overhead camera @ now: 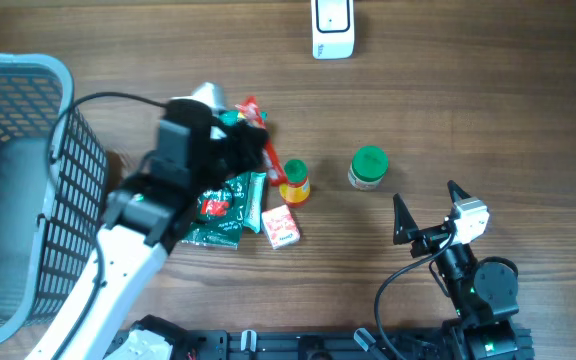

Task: Scan the item barcode
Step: 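Carry the Nescafe stick with left gripper and lay it beside jar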

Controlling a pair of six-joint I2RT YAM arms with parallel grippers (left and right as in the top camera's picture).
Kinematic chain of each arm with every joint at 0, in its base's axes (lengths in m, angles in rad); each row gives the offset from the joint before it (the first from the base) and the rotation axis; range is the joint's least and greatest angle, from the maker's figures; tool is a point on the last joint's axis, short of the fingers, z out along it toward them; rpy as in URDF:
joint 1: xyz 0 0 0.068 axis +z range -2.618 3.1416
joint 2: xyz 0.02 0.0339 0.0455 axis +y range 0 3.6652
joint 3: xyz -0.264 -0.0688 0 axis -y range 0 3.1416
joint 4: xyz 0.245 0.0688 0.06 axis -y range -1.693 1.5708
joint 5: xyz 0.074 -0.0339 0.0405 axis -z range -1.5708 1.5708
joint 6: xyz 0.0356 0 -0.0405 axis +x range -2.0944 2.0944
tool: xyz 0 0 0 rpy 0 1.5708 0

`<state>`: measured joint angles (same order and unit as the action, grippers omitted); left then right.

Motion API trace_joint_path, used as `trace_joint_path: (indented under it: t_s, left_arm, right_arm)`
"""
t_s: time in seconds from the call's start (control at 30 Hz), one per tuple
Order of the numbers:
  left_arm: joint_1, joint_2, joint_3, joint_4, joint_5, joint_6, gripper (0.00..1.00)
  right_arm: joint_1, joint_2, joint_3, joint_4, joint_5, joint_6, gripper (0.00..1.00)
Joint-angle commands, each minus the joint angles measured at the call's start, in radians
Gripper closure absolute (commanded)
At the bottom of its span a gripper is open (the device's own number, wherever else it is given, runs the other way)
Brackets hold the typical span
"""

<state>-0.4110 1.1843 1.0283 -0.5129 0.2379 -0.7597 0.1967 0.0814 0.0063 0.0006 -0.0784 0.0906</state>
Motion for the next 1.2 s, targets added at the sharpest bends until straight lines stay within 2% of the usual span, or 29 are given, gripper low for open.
trace_joint_path:
  t_s: [0.0, 0.13, 0.23, 0.37, 0.53, 0.7, 0.97, 1.03, 1.17]
  left_arm:
    - [-0.101, 0.021, 0.014, -0.001, -0.118, 0.196, 0.96]
    - [-0.183, -0.001, 0.014, 0.040, -0.221, 0.309, 0.96]
    - [-0.234, -0.010, 0.014, 0.187, -0.269, 0.299, 0.96]
    - [-0.304, 0.021, 0.014, 0.254, -0.270, 0.281, 0.96]
    - [-0.366, 0.225, 0.014, 0.248, -0.271, 0.259, 0.96]
    - [-0.367, 0.414, 0.014, 0.235, -0.262, 0.179, 0.96]
    - [-0.371, 0.438, 0.014, 0.091, -0.370, 0.181, 0.96]
    - [-0.373, 0.441, 0.014, 0.057, -0.383, 0.236, 0.96]
    - [-0.382, 0.452, 0.014, 0.048, -0.396, 0.264, 0.96]
  right_arm:
    - [0.003, 0.000, -0.001, 0.003, -0.007, 0.016, 0.00]
    - [0.003, 0.000, -0.001, 0.003, -0.007, 0.016, 0.00]
    - [0.003, 0.000, -0.001, 0.003, -0.007, 0.017, 0.00]
    - [0.003, 0.000, -0.001, 0.003, -0.007, 0.017, 0.00]
    - [0.003, 0.000, -0.001, 0.003, -0.007, 0.016, 0.00]
    - [0.003, 0.000, -0.001, 0.003, -0.007, 0.016, 0.00]
    - [0.003, 0.000, -0.001, 0.003, -0.007, 0.016, 0.00]
    - [0.003, 0.000, -0.001, 0.003, -0.007, 0.016, 0.00]
    - [0.003, 0.000, -0.001, 0.003, -0.007, 0.016, 0.00]
